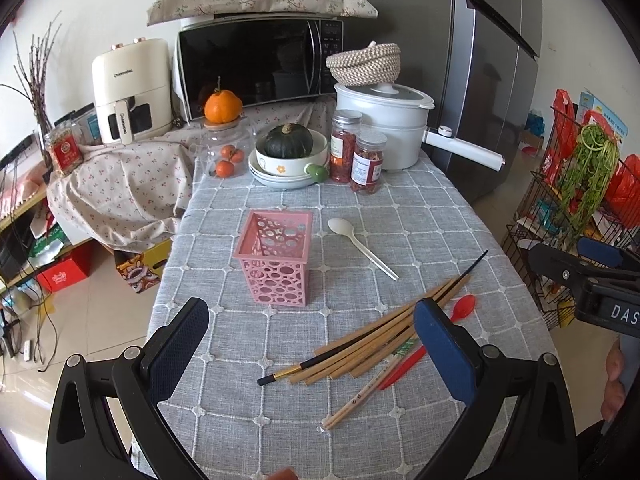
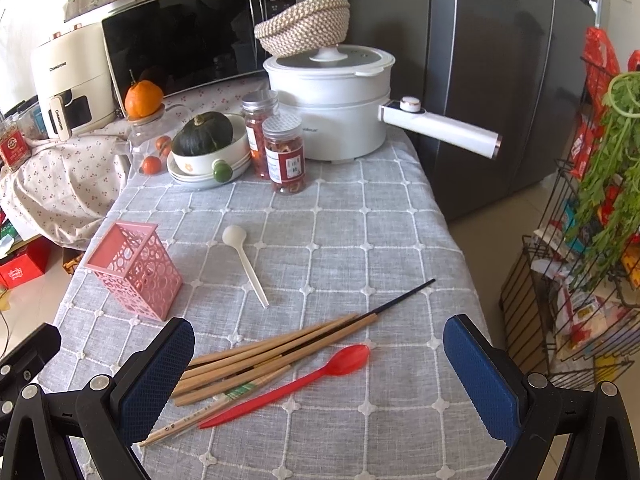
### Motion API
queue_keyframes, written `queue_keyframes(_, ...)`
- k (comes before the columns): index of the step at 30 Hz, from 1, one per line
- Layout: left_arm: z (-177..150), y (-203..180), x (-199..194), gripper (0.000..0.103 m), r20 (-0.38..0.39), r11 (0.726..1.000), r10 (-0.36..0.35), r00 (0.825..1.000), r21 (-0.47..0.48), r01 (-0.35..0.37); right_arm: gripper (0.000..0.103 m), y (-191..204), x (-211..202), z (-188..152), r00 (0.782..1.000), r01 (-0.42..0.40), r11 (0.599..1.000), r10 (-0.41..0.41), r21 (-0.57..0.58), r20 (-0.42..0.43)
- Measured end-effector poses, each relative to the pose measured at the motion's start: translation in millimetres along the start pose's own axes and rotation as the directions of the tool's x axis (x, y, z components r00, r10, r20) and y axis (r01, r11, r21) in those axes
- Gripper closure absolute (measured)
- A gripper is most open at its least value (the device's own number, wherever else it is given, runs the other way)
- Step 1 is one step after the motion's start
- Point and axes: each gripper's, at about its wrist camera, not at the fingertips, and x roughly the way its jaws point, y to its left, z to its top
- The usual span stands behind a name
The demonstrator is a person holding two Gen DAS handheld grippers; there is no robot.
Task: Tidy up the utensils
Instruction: 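Grasp a wooden chopstick with the left tool while the right tool grasps the red spoon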
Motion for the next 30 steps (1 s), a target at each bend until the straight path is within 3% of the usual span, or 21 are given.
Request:
queue_keyframes(3,6.6,-3.7,21.5,0.0,-0.089,0.998,-0.062,0.994,-0.004,0.062,0.001,-11.5,13.2,7.3,0.999,-0.003,1.0,0.004,0.023,-0.042)
queue_keyframes(9,22.4,-32.0,62.9,0.005,-0.266,0.976,-0.181,0.947,0.072,0.206,0.003,-46.2,50.6,16.3,0.986,-0.016,0.993,0.035,0.116,-0.163)
queue_keyframes(15,29.8,-61.0,119.2,0.034,-0.432,0.945,-0.241,0.869,0.1,0.312,0.02,-75.1,85.2,8.4,0.954,-0.026,0.977,0.088,0.212,-0.288)
queue_keyframes(21,24.2,-79.5,172.9,0.06,-0.522,0.925,-0.269,0.809,0.094,0.368,0.022,-82.3,104.0,2.6,0.939,-0.004,0.982,0.07,0.191,-0.337)
queue_keyframes(26,16.7,-94.1,200.3,0.07,-0.557,0.912,-0.287,0.78,0.091,0.401,0.022,-82.4,115.2,1.5,0.93,0.003,0.985,0.06,0.171,-0.363)
queue_keyframes(30,13.7,-103.5,213.4,0.074,-0.559,0.912,-0.252,0.79,0.136,0.388,0.022,-83.7,120.3,0.1,0.925,0.001,0.986,0.064,0.17,-0.375)
